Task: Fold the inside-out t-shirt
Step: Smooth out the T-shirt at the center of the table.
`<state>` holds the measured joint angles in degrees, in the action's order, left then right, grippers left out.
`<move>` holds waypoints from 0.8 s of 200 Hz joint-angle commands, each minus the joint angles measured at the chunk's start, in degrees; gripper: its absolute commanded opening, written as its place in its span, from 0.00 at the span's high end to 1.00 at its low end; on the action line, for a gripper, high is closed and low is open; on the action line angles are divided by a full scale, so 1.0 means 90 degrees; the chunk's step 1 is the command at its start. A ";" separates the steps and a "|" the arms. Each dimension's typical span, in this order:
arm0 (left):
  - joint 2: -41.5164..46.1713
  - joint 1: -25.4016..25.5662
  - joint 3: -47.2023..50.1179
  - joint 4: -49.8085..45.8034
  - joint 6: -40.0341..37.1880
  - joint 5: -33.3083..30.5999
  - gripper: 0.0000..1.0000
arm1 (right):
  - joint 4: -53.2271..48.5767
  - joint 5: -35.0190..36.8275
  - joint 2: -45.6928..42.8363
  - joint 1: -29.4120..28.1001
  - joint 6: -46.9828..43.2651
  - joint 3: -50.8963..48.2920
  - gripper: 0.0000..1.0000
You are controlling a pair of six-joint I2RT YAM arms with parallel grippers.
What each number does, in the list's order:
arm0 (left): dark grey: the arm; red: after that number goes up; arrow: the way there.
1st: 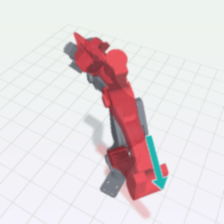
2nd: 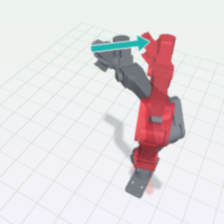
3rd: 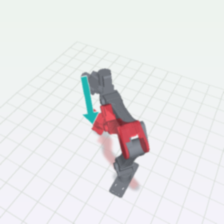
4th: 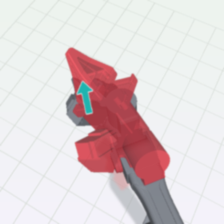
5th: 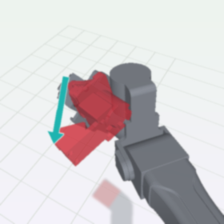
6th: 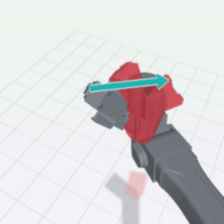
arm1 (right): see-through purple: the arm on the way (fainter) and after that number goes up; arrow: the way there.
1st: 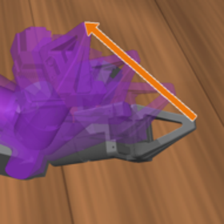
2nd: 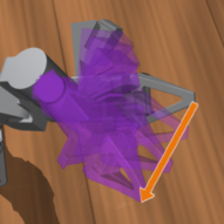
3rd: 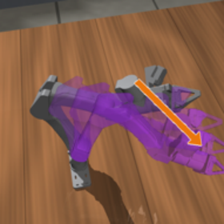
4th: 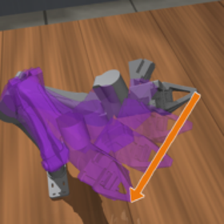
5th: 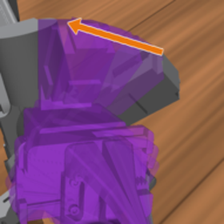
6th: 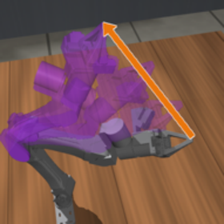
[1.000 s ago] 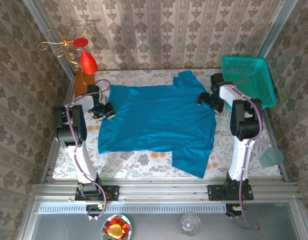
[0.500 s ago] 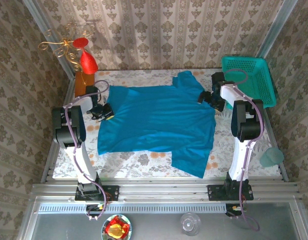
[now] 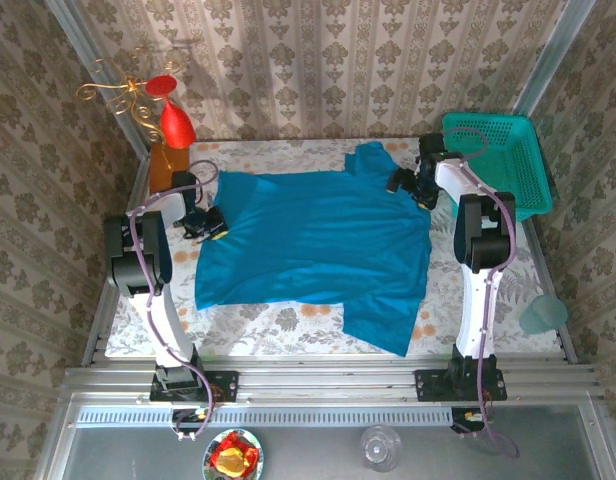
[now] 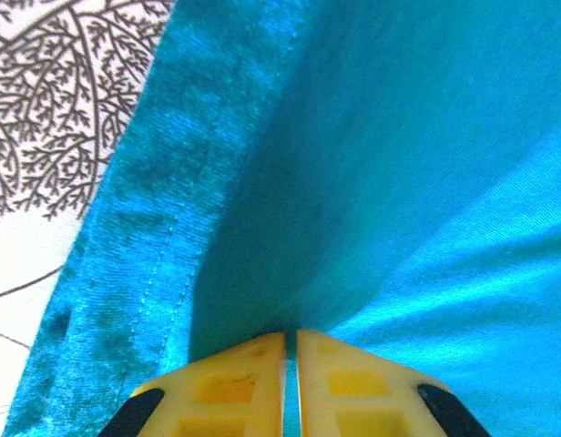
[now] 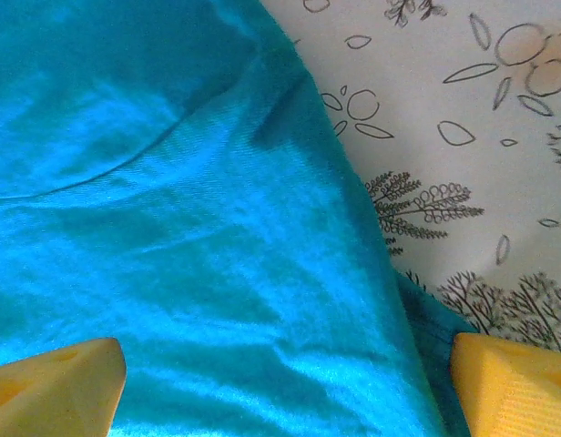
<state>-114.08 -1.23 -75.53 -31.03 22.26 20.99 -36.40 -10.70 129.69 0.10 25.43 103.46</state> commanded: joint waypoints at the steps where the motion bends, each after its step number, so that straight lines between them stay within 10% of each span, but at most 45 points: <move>1: -0.0089 -0.0053 -0.0153 -0.0345 -0.0076 -0.0241 0.87 | -0.0393 0.0000 0.0177 -0.0031 -0.0058 0.0189 0.08; 90: -0.0184 -0.0312 0.0166 -0.0171 -0.0044 -0.0243 0.87 | -0.0891 0.1110 0.0482 0.0204 0.0242 0.0444 0.08; 160: 0.0389 -0.0194 0.0003 0.0345 0.0146 0.0488 0.85 | -0.1204 0.0426 -0.0584 -0.0032 -0.0021 0.0595 0.15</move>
<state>-114.13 -3.09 -75.37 -29.98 22.50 23.22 -43.05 -5.17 131.55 0.69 26.50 108.38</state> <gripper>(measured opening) 0.140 0.853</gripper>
